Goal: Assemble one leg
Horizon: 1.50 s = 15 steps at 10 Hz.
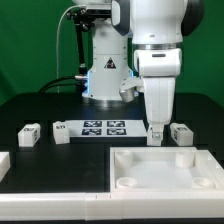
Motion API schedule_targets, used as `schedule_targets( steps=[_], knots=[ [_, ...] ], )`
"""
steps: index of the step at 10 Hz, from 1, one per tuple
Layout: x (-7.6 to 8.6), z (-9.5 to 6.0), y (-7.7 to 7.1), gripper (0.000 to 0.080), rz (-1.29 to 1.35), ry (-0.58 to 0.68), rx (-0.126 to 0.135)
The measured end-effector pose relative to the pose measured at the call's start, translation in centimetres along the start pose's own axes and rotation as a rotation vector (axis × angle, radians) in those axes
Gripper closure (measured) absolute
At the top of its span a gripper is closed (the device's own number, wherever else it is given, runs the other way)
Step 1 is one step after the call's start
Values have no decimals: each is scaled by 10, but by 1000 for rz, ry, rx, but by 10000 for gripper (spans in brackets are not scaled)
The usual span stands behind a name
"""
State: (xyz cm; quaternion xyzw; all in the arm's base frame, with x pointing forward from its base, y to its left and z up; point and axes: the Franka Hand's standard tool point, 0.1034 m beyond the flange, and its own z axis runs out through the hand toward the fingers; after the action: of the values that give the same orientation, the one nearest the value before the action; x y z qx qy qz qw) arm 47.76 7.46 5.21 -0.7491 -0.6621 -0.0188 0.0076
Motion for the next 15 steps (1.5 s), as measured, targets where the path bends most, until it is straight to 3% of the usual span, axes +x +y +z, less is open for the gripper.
schedule_targets(
  steps=[4,7,9,11,13,15],
  knots=[
    [0,0,0,151,204,1,2],
    [-9,4,-12,151,648,22,29],
    [0,0,-16,151,937,25,31],
    [15,2,-26,151,1295,22,54],
    [30,6,-39,151,1452,19,68],
    [50,4,-50,151,1405,19,76]
  ],
)
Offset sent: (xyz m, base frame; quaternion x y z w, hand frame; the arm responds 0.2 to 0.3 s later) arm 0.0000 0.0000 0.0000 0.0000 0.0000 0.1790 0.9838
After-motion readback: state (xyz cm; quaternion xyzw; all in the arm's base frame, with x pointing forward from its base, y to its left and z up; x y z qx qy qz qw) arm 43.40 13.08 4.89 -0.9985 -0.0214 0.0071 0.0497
